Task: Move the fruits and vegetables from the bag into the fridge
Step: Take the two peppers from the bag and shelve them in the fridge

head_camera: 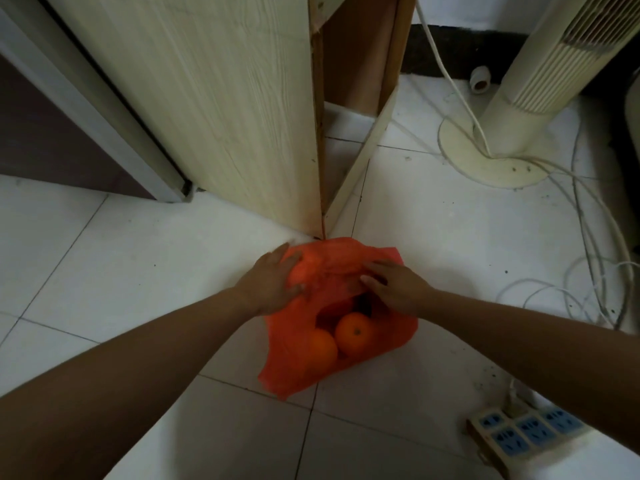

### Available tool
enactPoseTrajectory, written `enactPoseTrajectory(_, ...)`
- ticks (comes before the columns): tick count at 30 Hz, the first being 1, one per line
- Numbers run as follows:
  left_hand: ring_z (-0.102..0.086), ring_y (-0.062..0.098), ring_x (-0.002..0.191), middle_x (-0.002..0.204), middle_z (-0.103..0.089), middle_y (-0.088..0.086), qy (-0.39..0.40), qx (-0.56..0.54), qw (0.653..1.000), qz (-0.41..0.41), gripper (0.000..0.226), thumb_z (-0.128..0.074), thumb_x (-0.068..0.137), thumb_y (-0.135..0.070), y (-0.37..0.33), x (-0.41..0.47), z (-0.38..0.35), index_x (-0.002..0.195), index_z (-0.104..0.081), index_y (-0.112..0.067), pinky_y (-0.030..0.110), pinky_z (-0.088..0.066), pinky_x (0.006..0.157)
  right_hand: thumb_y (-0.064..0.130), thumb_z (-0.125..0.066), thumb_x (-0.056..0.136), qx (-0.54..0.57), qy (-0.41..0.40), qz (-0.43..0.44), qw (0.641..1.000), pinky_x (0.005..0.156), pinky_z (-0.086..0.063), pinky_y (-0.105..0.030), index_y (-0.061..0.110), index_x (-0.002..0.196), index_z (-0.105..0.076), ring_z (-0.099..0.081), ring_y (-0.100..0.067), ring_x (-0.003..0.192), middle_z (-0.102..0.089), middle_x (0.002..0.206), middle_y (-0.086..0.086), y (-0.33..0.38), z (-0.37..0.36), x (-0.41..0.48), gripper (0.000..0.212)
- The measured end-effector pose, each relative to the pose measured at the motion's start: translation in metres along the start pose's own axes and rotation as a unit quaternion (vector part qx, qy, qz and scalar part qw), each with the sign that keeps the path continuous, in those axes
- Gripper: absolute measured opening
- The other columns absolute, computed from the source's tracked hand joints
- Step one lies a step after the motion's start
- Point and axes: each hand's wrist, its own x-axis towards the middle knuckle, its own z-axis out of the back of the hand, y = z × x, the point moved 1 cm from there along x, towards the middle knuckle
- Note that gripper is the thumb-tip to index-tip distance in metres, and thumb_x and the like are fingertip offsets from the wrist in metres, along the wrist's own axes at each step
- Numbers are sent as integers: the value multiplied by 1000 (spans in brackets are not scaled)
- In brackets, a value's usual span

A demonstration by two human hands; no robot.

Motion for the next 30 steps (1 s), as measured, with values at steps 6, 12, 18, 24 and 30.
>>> enactPoseTrajectory(6,-38,33,131,155,-8,13,0,-38,999,-7,80,-56,88,-44,-6,-14,-13,149,-12,-16,36,-38,104,31,-49,95,19,16,25,999,94,-30,-19,21,128,-53,-48,-17,120,-54,134,0,-9,-3,-11,35)
enactPoseTrajectory(12,-32,30,133,152,-13,7,-45,-83,995,-12,87,-51,77,-69,-12,-14,-22,146,-22,-23,45,-36,107,35,-56,91,6,-17,10,1000,91,-39,-24,25,118,-62,-56,-15,108,-62,122,1,-16,-1,-13,30)
enactPoseTrajectory(18,-17,24,142,156,-13,3,-29,-91,995,-6,117,-61,57,-80,-25,0,-24,148,-9,-28,51,-26,112,29,-57,91,48,-116,13,992,84,-41,-23,18,110,-65,-58,-15,96,-66,110,-2,2,13,3,23)
enactPoseTrajectory(24,-37,28,129,143,-36,12,-75,-40,996,-23,72,-64,82,-40,-20,1,-19,141,-34,-11,33,-29,105,31,-59,89,86,-141,23,986,81,-44,-23,25,110,-63,-58,-14,96,-65,109,1,8,13,14,22)
enactPoseTrajectory(30,-52,24,115,127,-55,9,-78,-152,984,-46,53,-65,84,-28,-3,-11,-6,132,-49,-15,25,-37,92,25,-66,82,102,-167,59,979,81,-50,-28,30,99,-57,-57,-11,92,-59,103,6,7,15,13,20)
